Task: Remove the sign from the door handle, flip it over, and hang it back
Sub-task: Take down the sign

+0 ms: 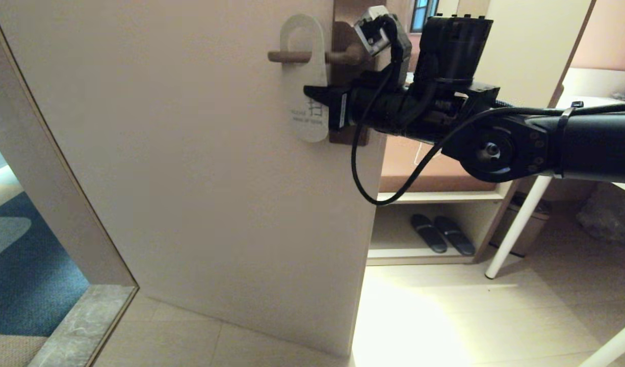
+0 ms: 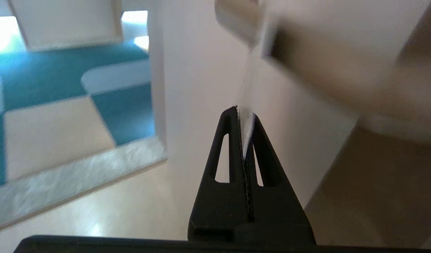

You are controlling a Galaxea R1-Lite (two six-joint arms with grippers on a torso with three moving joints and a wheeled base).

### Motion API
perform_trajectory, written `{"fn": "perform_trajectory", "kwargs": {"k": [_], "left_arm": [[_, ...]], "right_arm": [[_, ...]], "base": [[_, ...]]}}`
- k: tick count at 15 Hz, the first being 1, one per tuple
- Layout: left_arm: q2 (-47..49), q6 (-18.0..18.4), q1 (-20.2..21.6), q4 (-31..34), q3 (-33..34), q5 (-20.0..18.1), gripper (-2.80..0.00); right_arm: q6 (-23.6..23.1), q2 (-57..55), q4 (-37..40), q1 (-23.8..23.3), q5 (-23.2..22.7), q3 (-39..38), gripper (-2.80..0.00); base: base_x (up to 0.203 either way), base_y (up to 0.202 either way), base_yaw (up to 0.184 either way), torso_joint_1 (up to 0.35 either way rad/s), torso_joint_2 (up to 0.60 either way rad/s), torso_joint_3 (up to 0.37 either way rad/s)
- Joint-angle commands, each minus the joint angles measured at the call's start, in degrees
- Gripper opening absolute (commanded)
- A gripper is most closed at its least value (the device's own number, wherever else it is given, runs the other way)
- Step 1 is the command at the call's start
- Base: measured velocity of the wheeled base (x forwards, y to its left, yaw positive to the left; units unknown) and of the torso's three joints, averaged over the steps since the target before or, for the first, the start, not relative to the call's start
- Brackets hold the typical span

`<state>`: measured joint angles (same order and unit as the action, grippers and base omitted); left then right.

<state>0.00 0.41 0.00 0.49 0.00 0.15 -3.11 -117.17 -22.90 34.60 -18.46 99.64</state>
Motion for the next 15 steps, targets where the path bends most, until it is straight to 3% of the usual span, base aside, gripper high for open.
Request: {"fn": "perform_trajectory", "kwargs": {"k": [1, 15], "left_arm": [[0.1, 0.0, 0.0, 0.0, 0.0, 0.0, -2.8], [0.1, 0.0, 0.0, 0.0, 0.0, 0.0, -2.8]], "right_arm": [[-0.1, -1.2, -1.2, 1.3, 1.8, 0.4, -2.8], [-0.6, -4.1, -11.8, 3.7, 14.9, -1.1, -2.8]], "base": [[0.0, 0.0, 0.0, 0.0, 0.0, 0.0], [0.0, 0.0, 0.0, 0.0, 0.0, 0.0]]}}
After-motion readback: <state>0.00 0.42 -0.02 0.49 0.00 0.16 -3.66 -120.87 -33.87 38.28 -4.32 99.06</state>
